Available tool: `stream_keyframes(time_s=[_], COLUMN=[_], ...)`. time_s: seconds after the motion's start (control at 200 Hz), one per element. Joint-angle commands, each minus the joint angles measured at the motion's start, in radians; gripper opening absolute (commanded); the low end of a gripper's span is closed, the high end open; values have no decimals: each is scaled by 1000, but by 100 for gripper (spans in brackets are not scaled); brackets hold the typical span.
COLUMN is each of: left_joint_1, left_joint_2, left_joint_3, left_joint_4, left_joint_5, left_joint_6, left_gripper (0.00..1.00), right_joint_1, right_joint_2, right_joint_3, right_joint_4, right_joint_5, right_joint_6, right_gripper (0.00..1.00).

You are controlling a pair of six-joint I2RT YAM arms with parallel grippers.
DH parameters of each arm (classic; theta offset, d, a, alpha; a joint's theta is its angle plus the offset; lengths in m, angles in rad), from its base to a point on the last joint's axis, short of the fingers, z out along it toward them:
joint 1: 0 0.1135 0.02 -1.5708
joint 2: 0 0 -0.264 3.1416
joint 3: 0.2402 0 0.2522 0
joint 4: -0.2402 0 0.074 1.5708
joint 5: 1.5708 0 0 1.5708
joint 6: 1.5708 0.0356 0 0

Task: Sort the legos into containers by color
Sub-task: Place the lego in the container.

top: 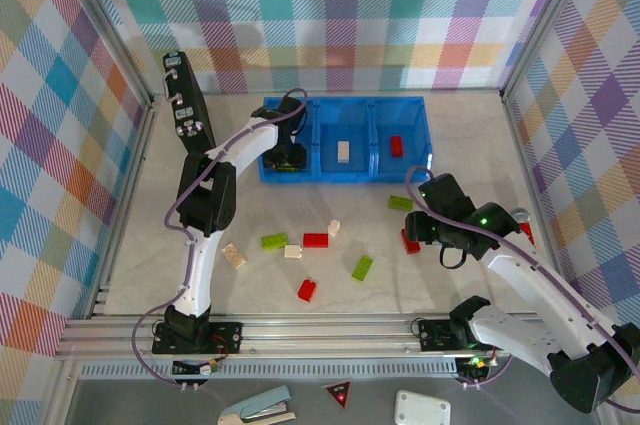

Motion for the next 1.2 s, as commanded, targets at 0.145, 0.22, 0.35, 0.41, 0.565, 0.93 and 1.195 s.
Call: stream_keyframes(time_s=[0.145,0.22,0.35,0.41,0.565,0.93,1.195], left_joint_1=[6,6,6,4,4,-15,-55], left_joint_2=[-8,-20,-51,-66,-113,-275,-451], left_joint_3=[21,19,18,19,19,-28,-216], left_joint_4=[-6,-5,-2,-3,-6,-11,43], left_joint_5=[62,63,79,81,81,52,41], left_joint_6=[7,3,-2,-2,-3,-2,-39], left_gripper=[69,70,73,73,75,75,75], right_joint_1=[6,6,6,7,6,7,6], right_joint_2=[9,5,4,4,11,29,49], right_joint_3=[-6,-6,-7,-7,-11,-7,-5], right_joint_4=[-4,-4,-3,-4,3,5,7], right_joint_5=[-1,-2,-7,-11,-12,-15,-27], right_joint_6=[-9,-10,-8,-6,-6,-9,-16], right_gripper=[56,56,56,56,56,56,56])
